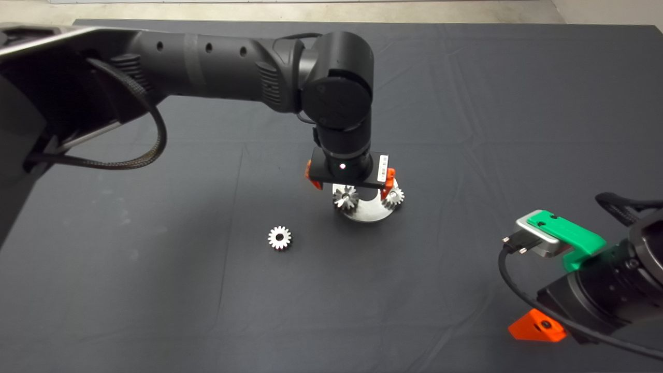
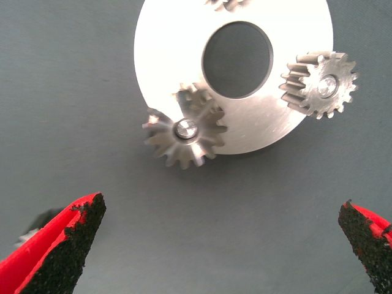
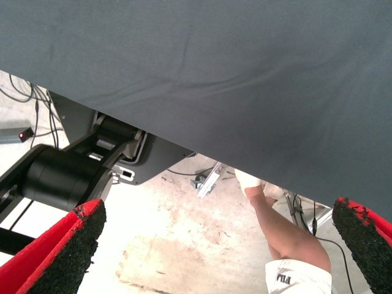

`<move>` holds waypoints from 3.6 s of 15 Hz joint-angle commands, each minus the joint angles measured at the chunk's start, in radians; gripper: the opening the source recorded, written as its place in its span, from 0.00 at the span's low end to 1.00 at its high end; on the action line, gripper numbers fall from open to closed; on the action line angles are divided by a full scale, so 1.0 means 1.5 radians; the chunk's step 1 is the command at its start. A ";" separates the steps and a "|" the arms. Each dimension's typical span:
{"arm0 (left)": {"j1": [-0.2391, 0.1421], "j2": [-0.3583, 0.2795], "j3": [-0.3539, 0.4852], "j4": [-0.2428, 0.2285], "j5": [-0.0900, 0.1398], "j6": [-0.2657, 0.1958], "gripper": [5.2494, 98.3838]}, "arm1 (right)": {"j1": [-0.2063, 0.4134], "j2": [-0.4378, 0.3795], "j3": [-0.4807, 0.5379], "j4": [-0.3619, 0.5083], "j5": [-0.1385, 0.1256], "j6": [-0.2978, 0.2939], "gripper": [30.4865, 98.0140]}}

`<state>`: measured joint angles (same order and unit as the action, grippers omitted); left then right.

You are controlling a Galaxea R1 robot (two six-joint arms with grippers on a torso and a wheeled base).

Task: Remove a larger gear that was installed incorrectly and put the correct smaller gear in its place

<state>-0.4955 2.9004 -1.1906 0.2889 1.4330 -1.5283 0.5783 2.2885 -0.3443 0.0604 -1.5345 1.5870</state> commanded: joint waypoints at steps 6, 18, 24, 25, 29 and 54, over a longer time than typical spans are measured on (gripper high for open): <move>0.068 0.003 -0.030 0.035 0.010 0.004 1.00 | 0.011 0.001 0.002 0.020 -0.026 0.002 1.00; 0.093 0.024 -0.115 0.063 0.008 0.059 1.00 | 0.011 0.000 0.002 0.020 -0.027 0.002 1.00; 0.093 0.024 -0.124 0.079 0.009 0.064 1.00 | 0.011 0.000 0.002 0.019 -0.027 0.002 1.00; 0.093 0.024 -0.125 0.080 0.009 0.064 1.00 | 0.011 0.000 0.002 0.019 -0.027 0.002 1.00; 0.093 0.024 -0.130 0.101 0.009 0.074 1.00 | 0.011 -0.001 0.002 0.020 -0.027 0.002 1.00; 0.097 0.024 -0.149 0.102 0.007 0.087 0.85 | 0.012 0.000 0.002 0.017 -0.028 -0.004 1.00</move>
<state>-0.3353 2.9339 -1.4047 0.4315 1.4398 -1.4009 0.5791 2.2881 -0.3443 0.0600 -1.5336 1.5855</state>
